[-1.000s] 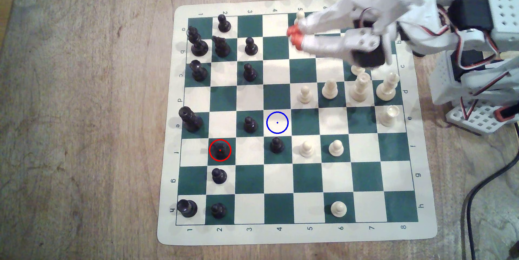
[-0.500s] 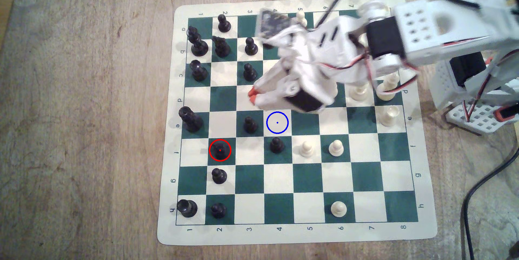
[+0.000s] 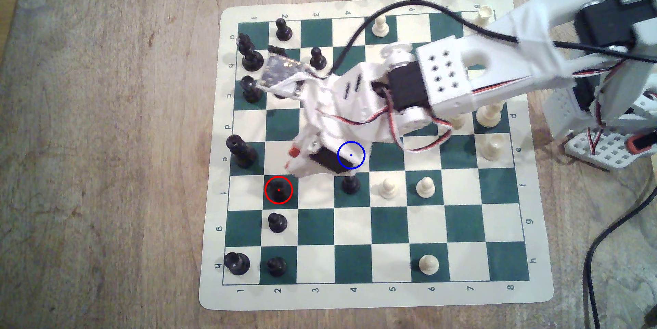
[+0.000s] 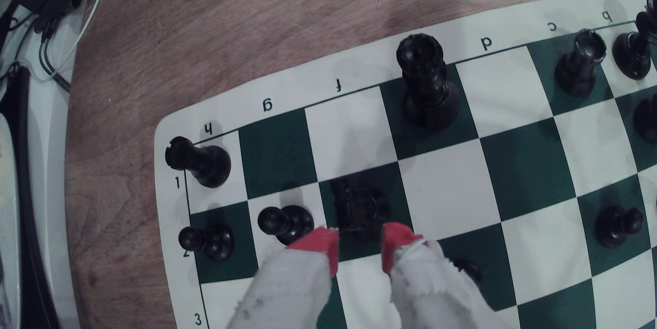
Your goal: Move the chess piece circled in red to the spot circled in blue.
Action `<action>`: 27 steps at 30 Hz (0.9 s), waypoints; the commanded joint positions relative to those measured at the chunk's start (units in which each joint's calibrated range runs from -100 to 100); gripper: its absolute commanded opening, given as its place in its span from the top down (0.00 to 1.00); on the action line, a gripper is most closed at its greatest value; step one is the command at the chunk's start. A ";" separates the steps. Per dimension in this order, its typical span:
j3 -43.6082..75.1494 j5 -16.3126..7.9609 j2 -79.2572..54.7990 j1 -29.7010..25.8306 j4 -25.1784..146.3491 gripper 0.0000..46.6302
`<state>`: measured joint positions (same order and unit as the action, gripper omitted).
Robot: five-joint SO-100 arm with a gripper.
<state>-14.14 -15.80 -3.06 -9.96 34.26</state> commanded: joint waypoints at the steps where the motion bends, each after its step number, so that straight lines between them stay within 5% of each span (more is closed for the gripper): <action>1: 10.15 -0.29 -1.02 0.53 0.87 0.83; 27: 21.76 0.98 -15.19 0.45 0.38 0.73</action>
<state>1.22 -14.92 -19.82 -9.14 35.06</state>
